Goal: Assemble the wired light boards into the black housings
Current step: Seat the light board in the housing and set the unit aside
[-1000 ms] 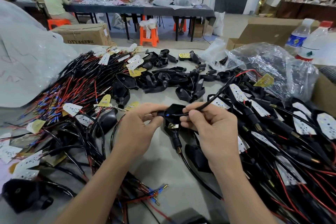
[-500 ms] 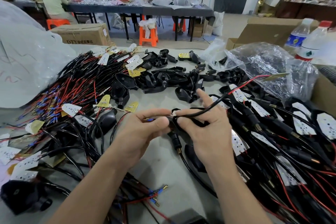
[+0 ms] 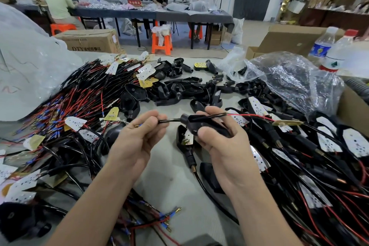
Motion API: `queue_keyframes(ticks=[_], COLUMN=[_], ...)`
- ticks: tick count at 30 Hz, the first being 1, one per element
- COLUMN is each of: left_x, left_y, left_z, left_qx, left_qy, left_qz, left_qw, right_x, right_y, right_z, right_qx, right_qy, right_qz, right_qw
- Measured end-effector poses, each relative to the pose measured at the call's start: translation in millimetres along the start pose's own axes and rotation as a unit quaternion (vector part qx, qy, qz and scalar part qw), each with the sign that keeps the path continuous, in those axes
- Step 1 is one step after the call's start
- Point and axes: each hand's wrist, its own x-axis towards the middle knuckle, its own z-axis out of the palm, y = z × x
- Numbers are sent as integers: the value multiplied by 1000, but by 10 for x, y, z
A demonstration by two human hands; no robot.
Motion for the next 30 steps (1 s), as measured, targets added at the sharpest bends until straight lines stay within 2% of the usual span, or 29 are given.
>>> queue_keyframes(ticks=[3, 6, 10, 12, 13, 15, 16, 17, 19, 21, 23, 27, 29, 30], left_x=[109, 197, 261, 267, 252, 171, 120, 68, -35, -141, -191, -148, -127, -120], left_y=[107, 261, 392, 402, 399, 385, 368, 336, 220, 41, -156, -319, -304, -284], left_z=[-126, -325, -497, -525, -525, -491, -452, -393, -216, -26, 77, 72, 40, 27], left_qx=[-70, -99, -44, 58, 155, 372, 441, 482, 512, 551, 588, 584, 560, 555], left_qy=[83, 161, 238, 285, 324, 365, 348, 306, 177, 38, -35, -28, -18, -14], left_qz=[32, 93, 180, 231, 261, 347, 397, 431, 445, 414, 362, 282, 285, 300], left_qw=[994, 978, 954, 929, 896, 780, 726, 699, 713, 724, 722, 761, 778, 776], right_x=[27, 14, 12, 22, 27, 34, 32, 29, 19, 4, -8, -9, 3, 10], right_y=[-86, -139, -176, -171, -158, -127, -111, -96, -65, -31, -17, -34, -24, -14], right_z=[-51, -91, -116, -128, -138, -151, -154, -155, -141, -106, -73, -64, -66, -61], right_qx=[138, 175, 157, 132, 111, 47, 8, -29, -104, -159, -164, -138, -146, -153], right_qy=[25, 21, 10, 23, 29, 36, 39, 41, 36, 31, 26, 40, 49, 53], right_qz=[22, 44, 53, 40, 31, 3, -12, -25, -45, -46, -31, 21, 34, 37], right_qw=[990, 983, 986, 990, 993, 998, 999, 998, 993, 986, 986, 989, 988, 986])
